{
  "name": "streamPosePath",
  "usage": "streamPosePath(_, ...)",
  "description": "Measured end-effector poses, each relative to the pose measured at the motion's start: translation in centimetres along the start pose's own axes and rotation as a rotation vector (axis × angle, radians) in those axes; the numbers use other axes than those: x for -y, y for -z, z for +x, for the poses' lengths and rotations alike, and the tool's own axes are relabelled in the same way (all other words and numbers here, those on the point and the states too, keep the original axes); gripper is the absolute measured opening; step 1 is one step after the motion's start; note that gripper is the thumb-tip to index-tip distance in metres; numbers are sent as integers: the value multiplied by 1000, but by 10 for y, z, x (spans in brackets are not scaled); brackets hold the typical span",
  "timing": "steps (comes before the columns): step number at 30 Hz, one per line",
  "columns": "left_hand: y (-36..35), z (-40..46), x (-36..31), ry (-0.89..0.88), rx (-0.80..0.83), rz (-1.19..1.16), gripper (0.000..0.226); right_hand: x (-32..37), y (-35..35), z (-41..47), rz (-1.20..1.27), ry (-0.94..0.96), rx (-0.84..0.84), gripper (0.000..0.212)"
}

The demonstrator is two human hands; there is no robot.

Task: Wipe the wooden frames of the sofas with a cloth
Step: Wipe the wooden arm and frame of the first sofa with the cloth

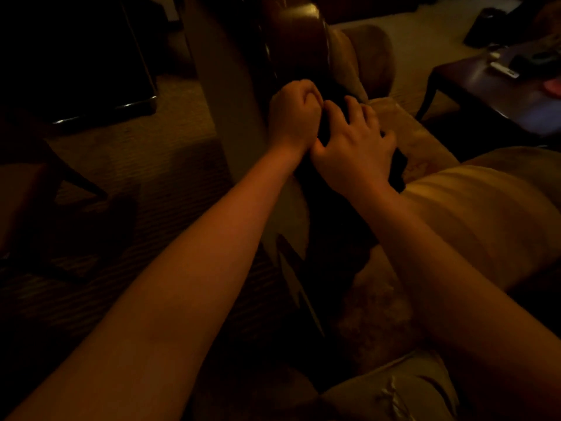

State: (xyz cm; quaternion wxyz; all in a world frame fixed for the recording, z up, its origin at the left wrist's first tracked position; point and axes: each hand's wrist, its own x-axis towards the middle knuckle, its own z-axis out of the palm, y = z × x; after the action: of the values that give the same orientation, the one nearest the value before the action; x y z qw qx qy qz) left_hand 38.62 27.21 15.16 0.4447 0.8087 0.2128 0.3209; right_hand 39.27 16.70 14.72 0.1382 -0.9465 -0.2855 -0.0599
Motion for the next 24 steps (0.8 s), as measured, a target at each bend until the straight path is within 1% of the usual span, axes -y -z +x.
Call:
streamPosePath(2, -1, 4, -4, -85, 37, 119, 35, 1, -1, -1, -6, -57, -44, 58)
streamPosePath(5, -6, 13, -17, -119, 227, 281, 26, 5, -2, -2, 34, -187, -125, 61)
streamPosePath(7, -9, 22, -28, -137, 354, 344, 25, 8, -1, -1, 83, -285, -147, 61)
streamPosePath(9, -7, 26, -36, -168, 451, 356, 27, 7, 1, 3, 124, -368, -124, 52)
streamPosePath(11, -1, 29, -40, -203, 545, 337, 28, 6, 2, 10, 133, -449, -54, 49)
streamPosePath(14, 16, 40, -40, -331, 637, 411, 27, 10, 8, 25, 134, -543, 46, 45)
streamPosePath(16, 25, 56, -42, -464, 632, 528, 26, 15, 11, 37, 142, -554, 72, 45)
streamPosePath(17, 28, 66, -43, -537, 604, 594, 26, 18, 12, 43, 135, -533, 77, 45)
streamPosePath(19, 35, 88, -47, -635, 504, 700, 27, 22, 10, 57, 138, -468, 64, 43)
streamPosePath(20, 37, 100, -50, -652, 448, 736, 29, 23, 10, 65, 181, -444, 26, 42)
streamPosePath(22, 40, 123, -56, -670, 360, 776, 37, 32, 9, 84, 401, -419, -122, 42)
streamPosePath(24, 43, 142, -60, -677, 345, 811, 42, 45, 11, 105, 798, -406, -259, 43)
